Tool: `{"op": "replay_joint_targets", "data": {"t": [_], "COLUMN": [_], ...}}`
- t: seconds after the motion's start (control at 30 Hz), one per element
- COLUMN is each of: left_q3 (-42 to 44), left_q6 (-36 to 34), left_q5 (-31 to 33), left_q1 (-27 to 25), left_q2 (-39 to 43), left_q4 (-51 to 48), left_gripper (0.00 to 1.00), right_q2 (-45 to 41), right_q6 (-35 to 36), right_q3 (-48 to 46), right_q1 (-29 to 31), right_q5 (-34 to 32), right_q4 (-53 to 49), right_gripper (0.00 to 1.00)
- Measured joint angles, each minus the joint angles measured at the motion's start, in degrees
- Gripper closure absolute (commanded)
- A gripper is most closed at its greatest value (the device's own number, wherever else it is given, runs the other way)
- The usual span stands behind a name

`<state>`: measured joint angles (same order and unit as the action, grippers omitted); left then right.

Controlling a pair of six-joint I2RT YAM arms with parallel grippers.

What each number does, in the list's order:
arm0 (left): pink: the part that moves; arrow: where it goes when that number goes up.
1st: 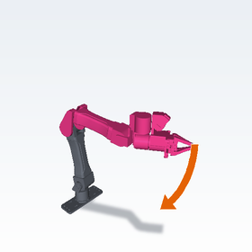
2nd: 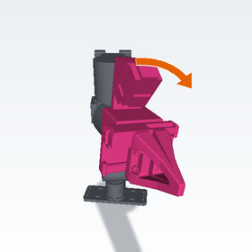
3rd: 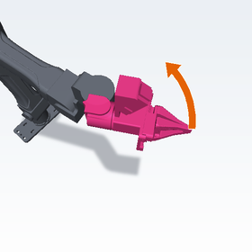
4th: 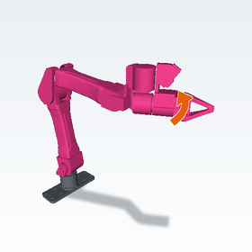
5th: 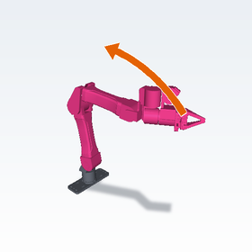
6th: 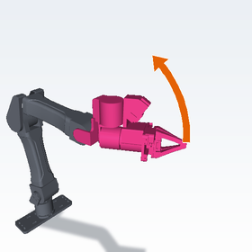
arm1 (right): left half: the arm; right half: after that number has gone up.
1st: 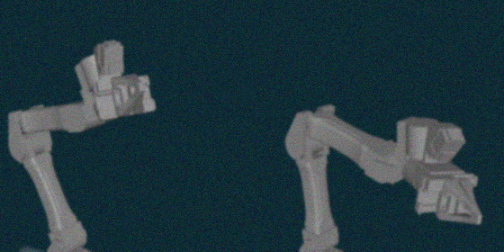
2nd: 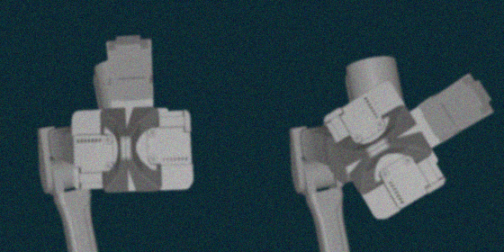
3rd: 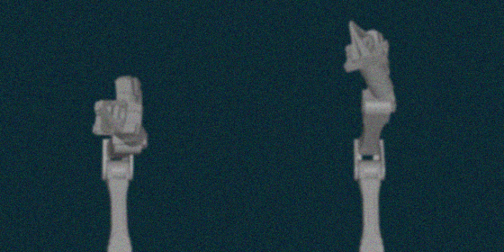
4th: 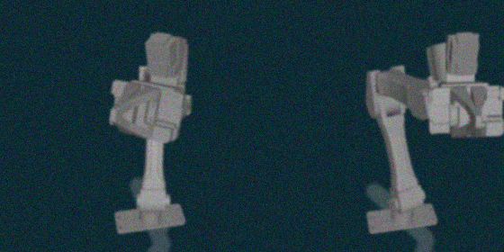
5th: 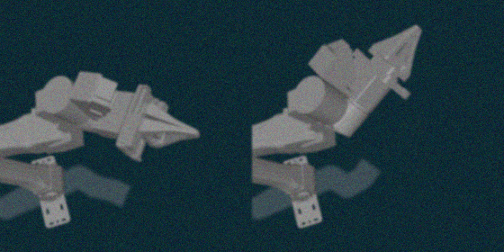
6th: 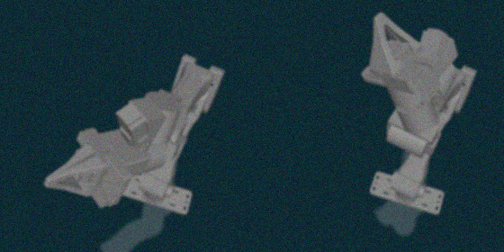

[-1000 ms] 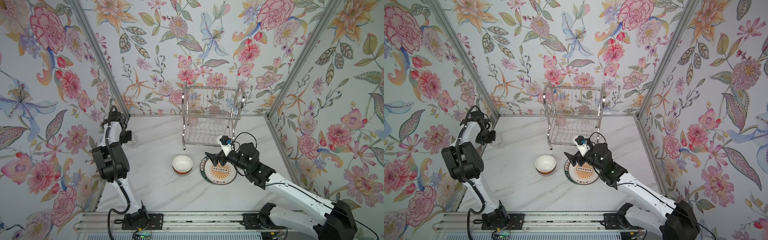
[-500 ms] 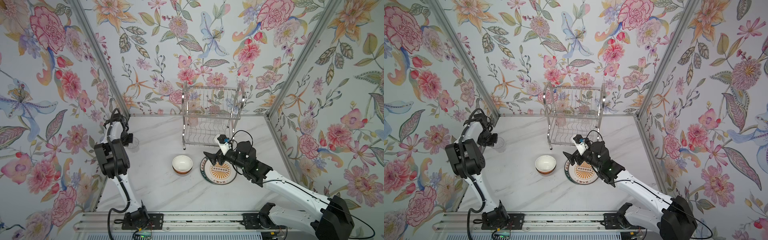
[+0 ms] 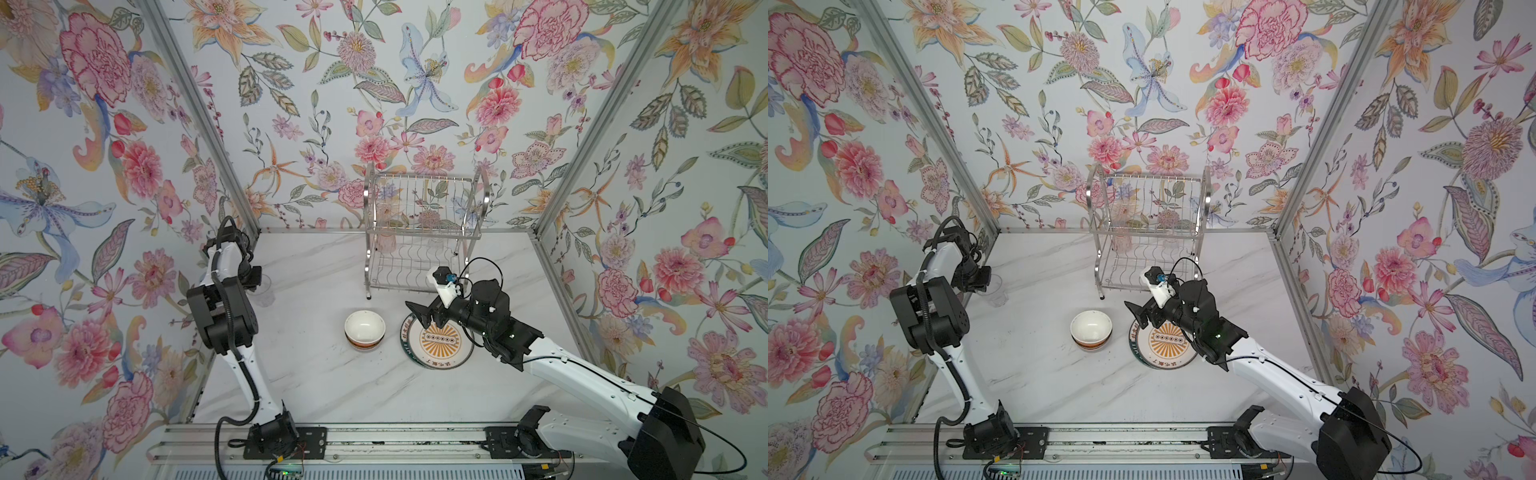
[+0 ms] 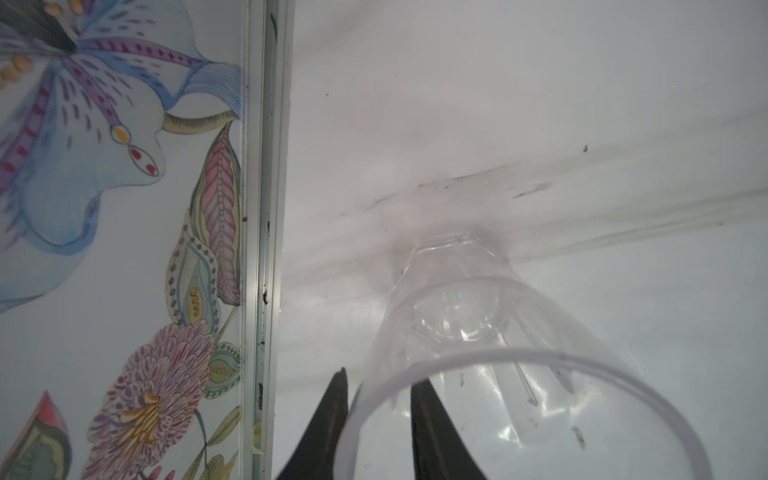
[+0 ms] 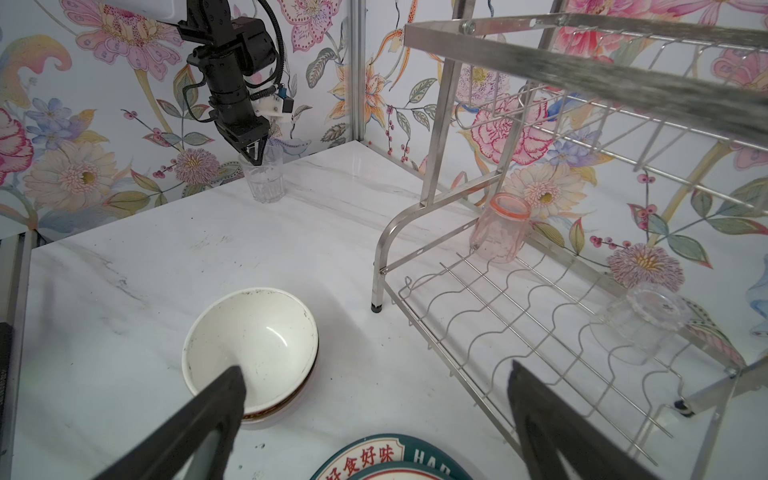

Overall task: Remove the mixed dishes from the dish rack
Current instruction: 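Lower the clear cup onto the table at the far corner and open the left gripper, then withdraw the left gripper toward the bowl while the right gripper reaches toward the rack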

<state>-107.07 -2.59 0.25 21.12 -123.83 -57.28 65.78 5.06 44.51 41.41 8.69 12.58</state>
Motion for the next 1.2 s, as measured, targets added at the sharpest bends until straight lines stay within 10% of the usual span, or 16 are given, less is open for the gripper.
{"op": "replay_joint_targets", "data": {"t": [0.53, 1.2], "left_q3": [-10.6, -9.4], "left_q6": [1.4, 1.7], "left_q5": [0.0, -6.4], "left_q1": [-0.6, -11.8], "left_q2": [0.7, 18.2], "left_q4": [-2.7, 2.7], "left_gripper": [0.18, 0.05], "right_q2": [-0.9, -8.4], "right_q6": [-3.8, -6.0], "right_q3": [0.5, -1.2], "right_q1": [-1.2, -3.8], "right_q5": [-3.2, -6.9], "right_q4": [-5.2, -10.7], "right_gripper": [0.03, 0.05]}}
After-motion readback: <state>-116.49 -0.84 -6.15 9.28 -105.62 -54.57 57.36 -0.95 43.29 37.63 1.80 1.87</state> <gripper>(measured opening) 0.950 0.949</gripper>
